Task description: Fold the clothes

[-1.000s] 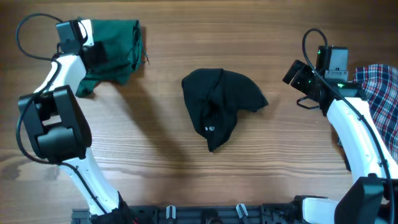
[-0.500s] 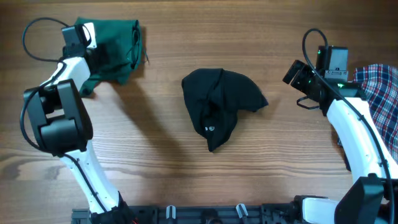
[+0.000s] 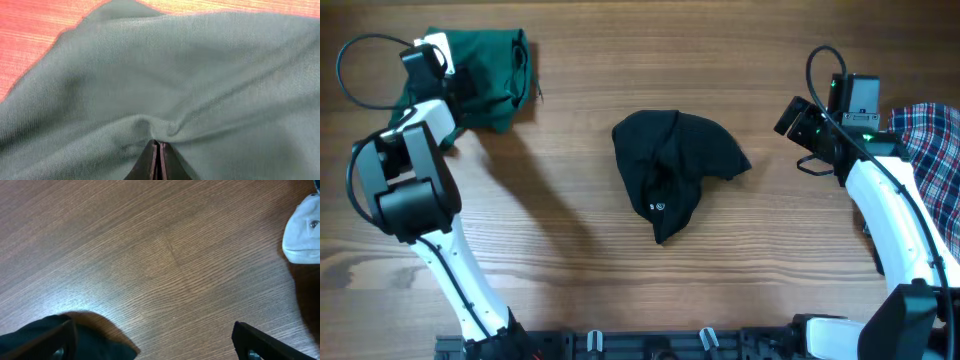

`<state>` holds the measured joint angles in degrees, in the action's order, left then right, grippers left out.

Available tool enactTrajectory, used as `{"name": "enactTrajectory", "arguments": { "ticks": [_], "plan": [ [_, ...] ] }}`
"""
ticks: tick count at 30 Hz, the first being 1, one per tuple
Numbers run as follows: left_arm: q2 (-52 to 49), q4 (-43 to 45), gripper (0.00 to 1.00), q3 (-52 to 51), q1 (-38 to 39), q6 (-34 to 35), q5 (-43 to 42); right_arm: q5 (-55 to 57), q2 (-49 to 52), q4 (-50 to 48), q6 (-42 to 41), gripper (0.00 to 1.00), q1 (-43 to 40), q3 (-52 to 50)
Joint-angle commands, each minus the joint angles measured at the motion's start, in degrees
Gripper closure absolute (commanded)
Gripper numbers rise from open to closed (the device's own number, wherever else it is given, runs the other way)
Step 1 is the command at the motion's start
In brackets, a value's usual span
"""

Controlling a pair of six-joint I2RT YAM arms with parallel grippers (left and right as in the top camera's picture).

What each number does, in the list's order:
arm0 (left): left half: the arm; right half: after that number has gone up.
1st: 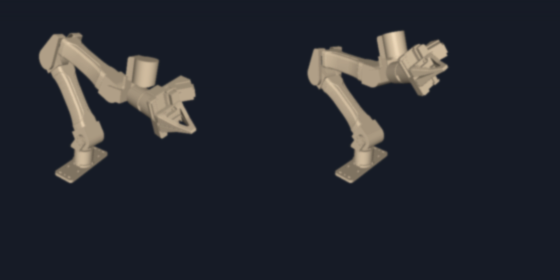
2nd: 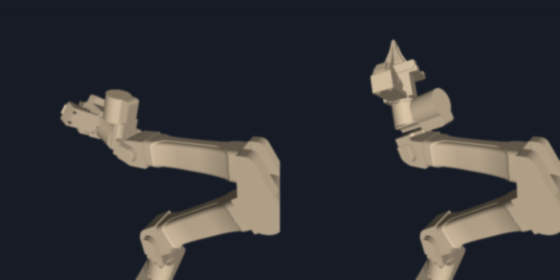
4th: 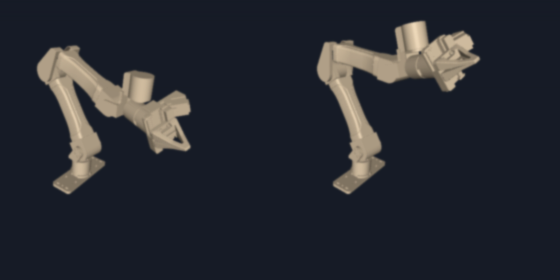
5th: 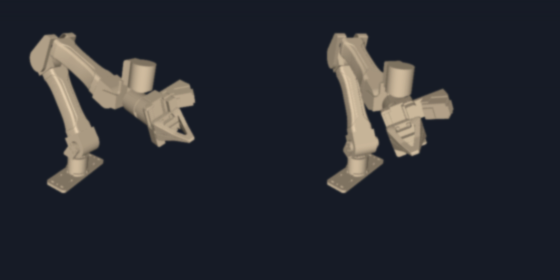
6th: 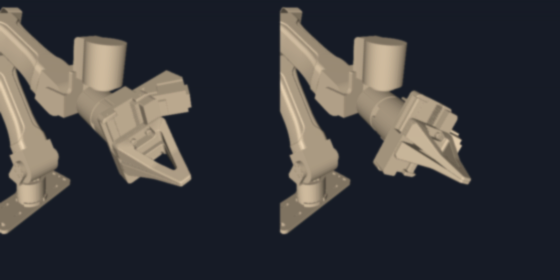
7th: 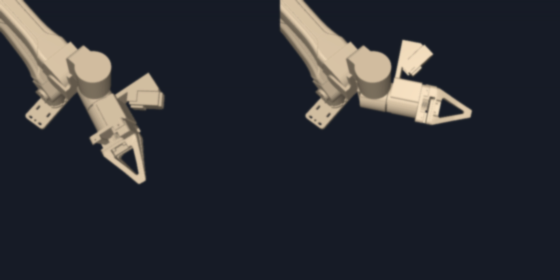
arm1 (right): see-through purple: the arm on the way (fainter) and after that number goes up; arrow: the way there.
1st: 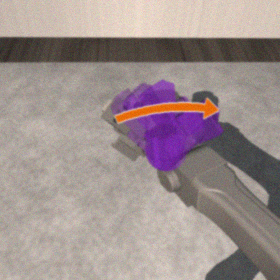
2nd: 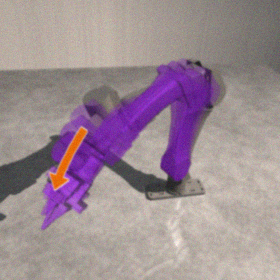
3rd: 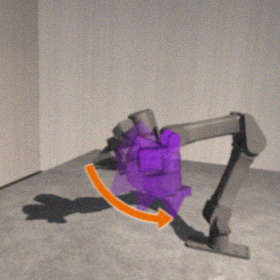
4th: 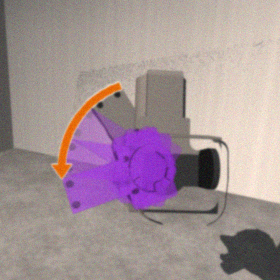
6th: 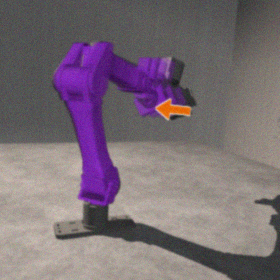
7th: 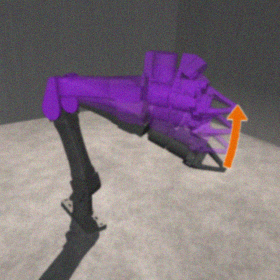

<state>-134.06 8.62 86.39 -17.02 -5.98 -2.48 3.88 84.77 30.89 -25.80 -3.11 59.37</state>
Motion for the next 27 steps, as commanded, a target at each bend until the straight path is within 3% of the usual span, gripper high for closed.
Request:
{"name": "enactTrajectory", "arguments": {
  "ticks": [1,10,17,22,27],
  "plan": [
    [-5.14,3.19,0.96,-0.48,-0.46,-1.31,1.92,-0.90,0.20,0.22,0.15,0.00,-0.02,-0.02],
    [-5.81,12.31,0.96,-0.44,0.11,0.15,1.97,-2.16,0.20,0.63,0.17,0.00,-0.02,-0.02],
    [-9.18,15.43,0.96,-0.11,0.13,5.20,4.35,-2.62,0.20,2.25,0.13,0.00,-0.02,-0.02],
    [-9.40,17.22,0.96,-0.11,0.04,5.20,10.12,-2.62,0.20,2.82,0.13,0.00,-0.02,-0.02],
    [-9.11,17.31,0.92,0.20,0.00,4.87,10.03,-2.62,0.20,2.84,0.11,0.00,-0.02,-0.02]
  ]
}}
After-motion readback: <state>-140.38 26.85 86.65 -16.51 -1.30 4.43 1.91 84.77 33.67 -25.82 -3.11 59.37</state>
